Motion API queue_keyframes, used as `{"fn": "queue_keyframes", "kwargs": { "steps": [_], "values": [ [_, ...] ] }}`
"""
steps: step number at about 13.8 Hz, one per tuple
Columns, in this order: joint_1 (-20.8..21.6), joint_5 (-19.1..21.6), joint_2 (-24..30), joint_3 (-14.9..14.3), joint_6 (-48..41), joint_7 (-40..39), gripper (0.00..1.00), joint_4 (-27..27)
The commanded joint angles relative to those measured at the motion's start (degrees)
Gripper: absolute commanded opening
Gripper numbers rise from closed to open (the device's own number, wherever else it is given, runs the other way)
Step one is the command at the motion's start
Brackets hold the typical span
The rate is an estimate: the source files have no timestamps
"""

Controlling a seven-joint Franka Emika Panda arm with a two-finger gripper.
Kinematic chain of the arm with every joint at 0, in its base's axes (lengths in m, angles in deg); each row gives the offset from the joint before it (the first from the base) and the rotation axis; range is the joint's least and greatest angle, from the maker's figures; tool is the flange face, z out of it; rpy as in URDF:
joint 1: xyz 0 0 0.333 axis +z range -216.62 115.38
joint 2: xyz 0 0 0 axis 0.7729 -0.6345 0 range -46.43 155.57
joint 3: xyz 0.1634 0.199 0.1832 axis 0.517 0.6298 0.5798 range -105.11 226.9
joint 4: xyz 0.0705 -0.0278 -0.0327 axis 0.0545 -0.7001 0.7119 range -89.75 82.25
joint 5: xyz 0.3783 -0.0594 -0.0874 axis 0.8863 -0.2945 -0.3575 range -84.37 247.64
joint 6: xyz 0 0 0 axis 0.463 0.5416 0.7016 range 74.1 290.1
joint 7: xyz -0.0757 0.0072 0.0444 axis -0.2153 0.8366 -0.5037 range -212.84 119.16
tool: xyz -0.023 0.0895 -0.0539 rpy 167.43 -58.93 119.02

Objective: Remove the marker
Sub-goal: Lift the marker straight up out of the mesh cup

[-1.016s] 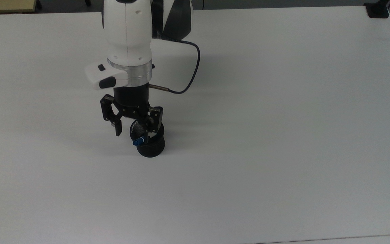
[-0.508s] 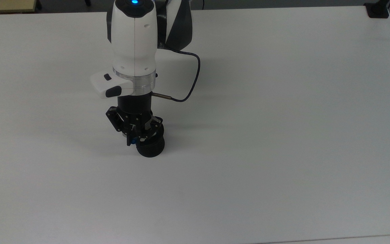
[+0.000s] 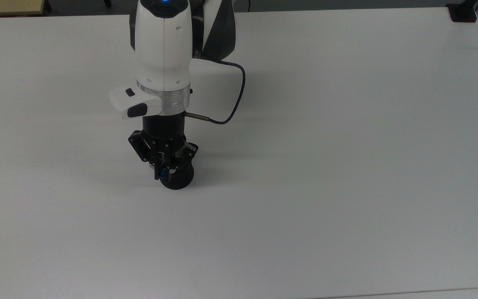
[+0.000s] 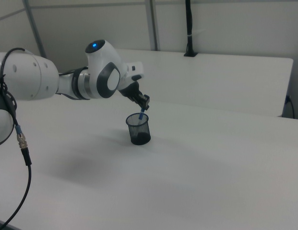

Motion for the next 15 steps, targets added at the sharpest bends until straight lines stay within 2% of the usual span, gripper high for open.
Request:
{"fn": "queue_keyframes", "kwargs": {
  "steps": [1, 5, 7, 9, 12, 15],
  "values": [
    [0.0, -0.6, 4.1, -0.4, 0.6, 1.6, 0.14, -0.6],
    [0.0, -0.3, 9.6, -0.4, -0.3, 1.6, 0.14, -0.6],
    [0.6, 0.8, 11.3, 0.1, -3.7, 1.6, 0.14, -0.1],
    [2.0, 1.0, 11.4, 0.3, -7.1, 1.6, 0.14, 0.3],
    [6.5, 1.0, 10.6, 0.3, -11.3, 1.5, 0.14, 0.1],
    [9.8, 1.0, 7.1, 0.3, -12.5, 1.6, 0.14, -0.1]
  ]
}}
